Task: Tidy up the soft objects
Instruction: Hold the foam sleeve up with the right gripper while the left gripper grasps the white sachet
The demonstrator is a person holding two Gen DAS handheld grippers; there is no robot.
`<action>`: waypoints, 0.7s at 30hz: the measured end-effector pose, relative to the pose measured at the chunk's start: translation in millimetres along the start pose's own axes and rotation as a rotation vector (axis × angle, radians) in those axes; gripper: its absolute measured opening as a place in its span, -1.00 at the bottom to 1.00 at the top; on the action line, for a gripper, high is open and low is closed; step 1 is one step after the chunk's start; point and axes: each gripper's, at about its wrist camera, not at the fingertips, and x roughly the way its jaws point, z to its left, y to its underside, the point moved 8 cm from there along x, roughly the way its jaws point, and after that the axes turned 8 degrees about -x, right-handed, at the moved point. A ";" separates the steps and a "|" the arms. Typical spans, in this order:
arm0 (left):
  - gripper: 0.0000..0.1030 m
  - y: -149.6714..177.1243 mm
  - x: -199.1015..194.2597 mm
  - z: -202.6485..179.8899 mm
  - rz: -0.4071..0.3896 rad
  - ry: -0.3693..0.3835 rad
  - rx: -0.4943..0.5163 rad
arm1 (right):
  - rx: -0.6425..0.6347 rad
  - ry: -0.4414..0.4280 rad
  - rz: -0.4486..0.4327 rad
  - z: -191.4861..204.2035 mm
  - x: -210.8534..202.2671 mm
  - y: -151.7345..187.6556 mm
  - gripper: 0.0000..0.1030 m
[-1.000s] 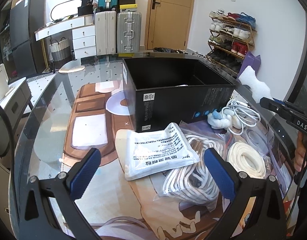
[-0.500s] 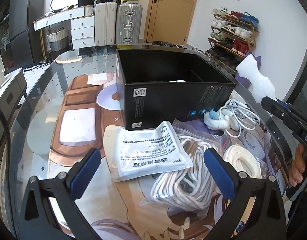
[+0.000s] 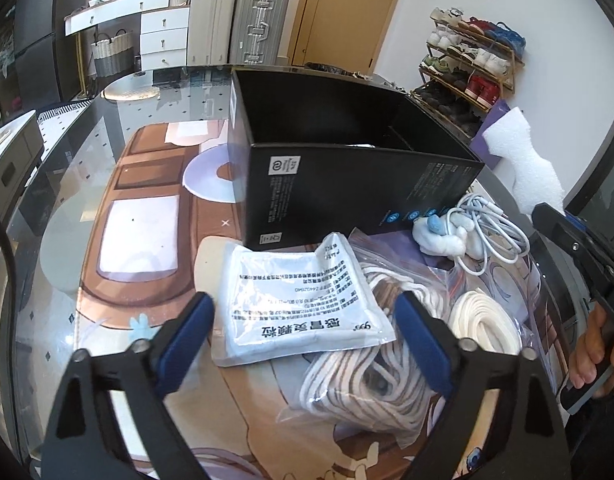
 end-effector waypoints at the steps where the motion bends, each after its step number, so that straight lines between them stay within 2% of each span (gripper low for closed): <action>1: 0.59 0.2 -0.9 -0.2 -0.004 0.003 -0.002 | 0.001 0.001 -0.001 -0.1 -0.2 -0.1 -0.58; 5: 0.32 -0.4 -2.6 -1.0 -0.013 0.015 -0.002 | 0.000 -0.005 -0.003 0.9 1.2 -1.6 -0.58; 9: 0.20 0.1 -6.9 -3.4 -0.026 0.017 0.019 | -0.002 -0.010 -0.008 0.0 0.5 -3.0 -0.58; 21: 0.01 2.3 -17.0 -1.9 -0.047 0.024 0.029 | -0.011 -0.017 -0.017 2.7 -0.8 -3.4 -0.58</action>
